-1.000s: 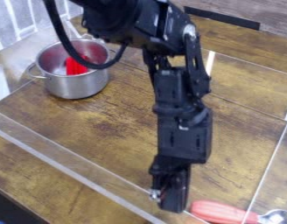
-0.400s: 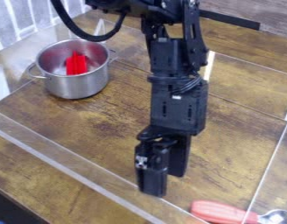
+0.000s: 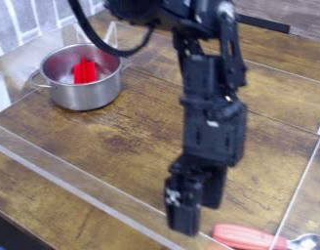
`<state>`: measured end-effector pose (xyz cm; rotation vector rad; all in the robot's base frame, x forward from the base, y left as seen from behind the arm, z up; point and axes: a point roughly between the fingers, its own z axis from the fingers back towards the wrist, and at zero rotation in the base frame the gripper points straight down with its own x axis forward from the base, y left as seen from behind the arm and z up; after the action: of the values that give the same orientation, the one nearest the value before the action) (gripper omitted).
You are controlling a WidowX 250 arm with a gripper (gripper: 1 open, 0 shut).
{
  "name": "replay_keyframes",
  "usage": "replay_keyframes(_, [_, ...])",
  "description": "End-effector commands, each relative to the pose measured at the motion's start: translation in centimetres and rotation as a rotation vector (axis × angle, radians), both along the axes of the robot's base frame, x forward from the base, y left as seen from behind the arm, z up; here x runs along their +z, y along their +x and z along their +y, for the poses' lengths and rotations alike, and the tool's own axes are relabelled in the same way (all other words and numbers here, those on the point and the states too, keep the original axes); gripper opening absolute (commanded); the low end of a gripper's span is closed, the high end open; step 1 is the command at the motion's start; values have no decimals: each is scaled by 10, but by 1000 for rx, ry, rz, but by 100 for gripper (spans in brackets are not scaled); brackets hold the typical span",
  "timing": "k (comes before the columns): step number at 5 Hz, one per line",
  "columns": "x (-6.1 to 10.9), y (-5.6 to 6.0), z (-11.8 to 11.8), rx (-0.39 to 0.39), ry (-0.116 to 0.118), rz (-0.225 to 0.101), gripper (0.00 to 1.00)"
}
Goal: Put the red object in the silver pot
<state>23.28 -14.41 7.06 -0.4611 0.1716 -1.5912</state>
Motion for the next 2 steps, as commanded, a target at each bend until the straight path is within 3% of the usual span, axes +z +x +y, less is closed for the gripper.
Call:
replay_keyframes(1, [-7, 10, -4, -17, -20, -55, 100])
replay_keyframes(2, [-22, 12, -1, -19, -22, -54, 100])
